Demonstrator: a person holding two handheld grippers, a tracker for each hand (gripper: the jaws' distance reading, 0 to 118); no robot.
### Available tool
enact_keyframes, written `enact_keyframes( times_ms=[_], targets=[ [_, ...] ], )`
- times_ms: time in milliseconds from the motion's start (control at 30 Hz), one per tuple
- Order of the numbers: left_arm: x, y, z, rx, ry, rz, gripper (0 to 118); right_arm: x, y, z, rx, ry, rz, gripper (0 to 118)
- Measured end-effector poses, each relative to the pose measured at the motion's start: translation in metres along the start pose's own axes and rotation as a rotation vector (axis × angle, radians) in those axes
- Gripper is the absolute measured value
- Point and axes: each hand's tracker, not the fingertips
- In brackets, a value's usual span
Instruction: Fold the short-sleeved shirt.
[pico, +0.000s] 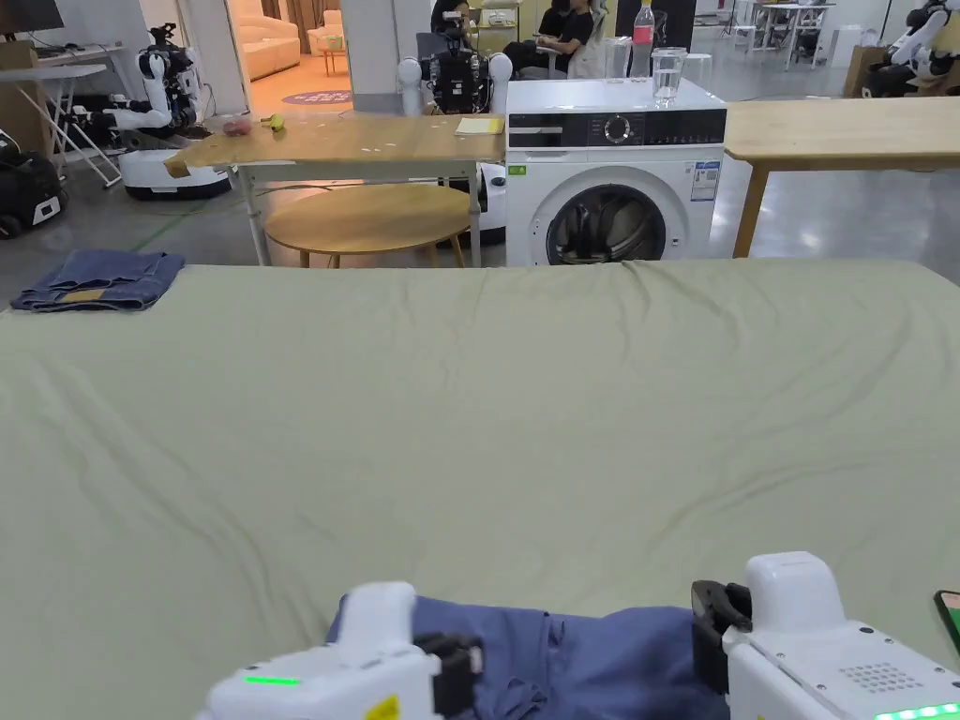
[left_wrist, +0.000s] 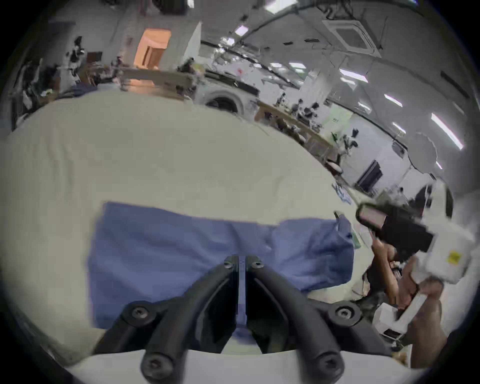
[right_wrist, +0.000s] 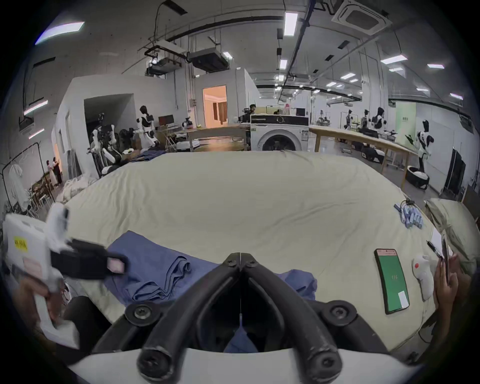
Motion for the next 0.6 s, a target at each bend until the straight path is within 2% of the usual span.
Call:
enact_keyframes(
  times_ms=[33,67,100,133,167,267,333,400,500,533,600],
  targets=[
    [-0.015,0.005,0.009,0.022,0.018,0.030,1,0.000,0.000,0.000,0.010,0.004,-0.010,0],
    [-0.034,0.008,0.020,0.049,0.027,0.081,9,0.000,0.001,0.000,0.017,0.002,-0.015,0],
    [-0.055,0.009,0.028,0.064,0.018,0.141,38,-0.001,0.002,0.001,0.019,-0.002,-0.015,0],
    [-0.079,0.009,0.034,0.049,-0.014,0.212,84,-0.002,0.003,0.002,0.027,-0.008,-0.012,0],
    [-0.099,0.006,0.033,0.010,-0.027,0.282,115,-0.003,0.003,0.004,0.032,-0.011,-0.011,0],
    [-0.144,-0.010,0.027,-0.076,-0.106,0.490,114,-0.003,0.004,0.005,0.035,-0.013,-0.014,0],
    [-0.158,-0.024,0.010,-0.111,-0.178,0.560,114,-0.004,0.003,0.005,0.033,-0.023,-0.006,0],
    [-0.160,-0.028,0.001,-0.043,-0.295,0.629,114,-0.007,0.003,0.006,0.038,-0.034,0.019,0],
    [-0.156,-0.027,-0.026,-0.001,-0.542,0.909,110,-0.007,0.007,0.009,0.046,-0.034,0.015,0],
    [-0.148,-0.031,-0.038,-0.029,-0.545,0.940,97,-0.006,0.008,0.010,0.049,-0.036,0.013,0],
    [-0.130,-0.037,-0.054,-0.082,-0.353,0.808,36,-0.004,0.011,0.012,0.054,-0.045,0.016,0]
  ],
)
